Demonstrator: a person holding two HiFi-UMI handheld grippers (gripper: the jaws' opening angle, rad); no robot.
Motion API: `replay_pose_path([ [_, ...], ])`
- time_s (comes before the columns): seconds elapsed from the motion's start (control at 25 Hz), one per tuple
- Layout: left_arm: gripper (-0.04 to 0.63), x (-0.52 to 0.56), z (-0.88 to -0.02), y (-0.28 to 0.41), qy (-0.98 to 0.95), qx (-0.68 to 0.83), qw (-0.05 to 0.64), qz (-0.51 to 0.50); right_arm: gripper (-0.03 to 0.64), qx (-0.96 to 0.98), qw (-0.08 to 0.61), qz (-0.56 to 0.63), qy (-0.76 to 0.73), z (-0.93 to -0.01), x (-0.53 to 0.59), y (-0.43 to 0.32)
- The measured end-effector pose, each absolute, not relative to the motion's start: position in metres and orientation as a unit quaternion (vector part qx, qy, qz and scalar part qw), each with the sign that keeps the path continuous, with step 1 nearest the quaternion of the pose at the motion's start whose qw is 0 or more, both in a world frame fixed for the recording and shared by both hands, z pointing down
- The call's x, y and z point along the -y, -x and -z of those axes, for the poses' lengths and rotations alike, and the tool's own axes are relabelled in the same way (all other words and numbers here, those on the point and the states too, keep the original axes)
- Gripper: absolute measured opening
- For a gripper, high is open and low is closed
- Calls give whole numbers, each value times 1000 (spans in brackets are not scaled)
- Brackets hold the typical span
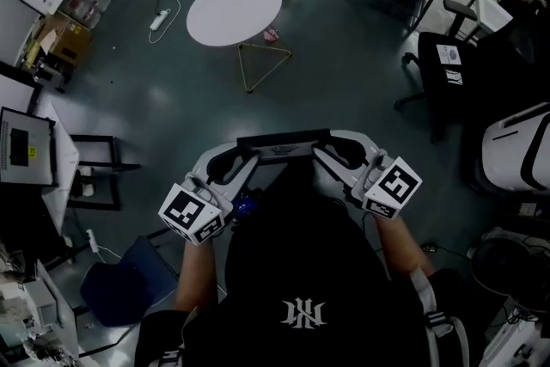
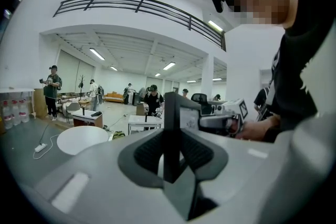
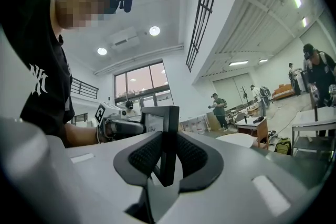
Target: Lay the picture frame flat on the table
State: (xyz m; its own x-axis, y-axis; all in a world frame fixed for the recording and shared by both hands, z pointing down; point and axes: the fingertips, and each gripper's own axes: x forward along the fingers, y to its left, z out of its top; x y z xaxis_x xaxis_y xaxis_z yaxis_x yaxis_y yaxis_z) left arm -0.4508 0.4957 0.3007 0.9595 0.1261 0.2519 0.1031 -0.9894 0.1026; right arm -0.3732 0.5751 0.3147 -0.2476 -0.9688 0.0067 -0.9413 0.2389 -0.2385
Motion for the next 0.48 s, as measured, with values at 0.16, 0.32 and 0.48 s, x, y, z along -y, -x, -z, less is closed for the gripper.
replay_pose_path([
  [0.16,94,-491,-304,434,-989,-67,49,-122,66,-779,63,98,616,-316,-571,357],
  [0.32,94,-473,-307,411,-989,-63,55,-119,67,-783,51,102,612,-316,-552,332],
  [0.48,92,-442,-312,401,-990,-42,69,-113,66,-795,43,104,597,-319,-518,319],
])
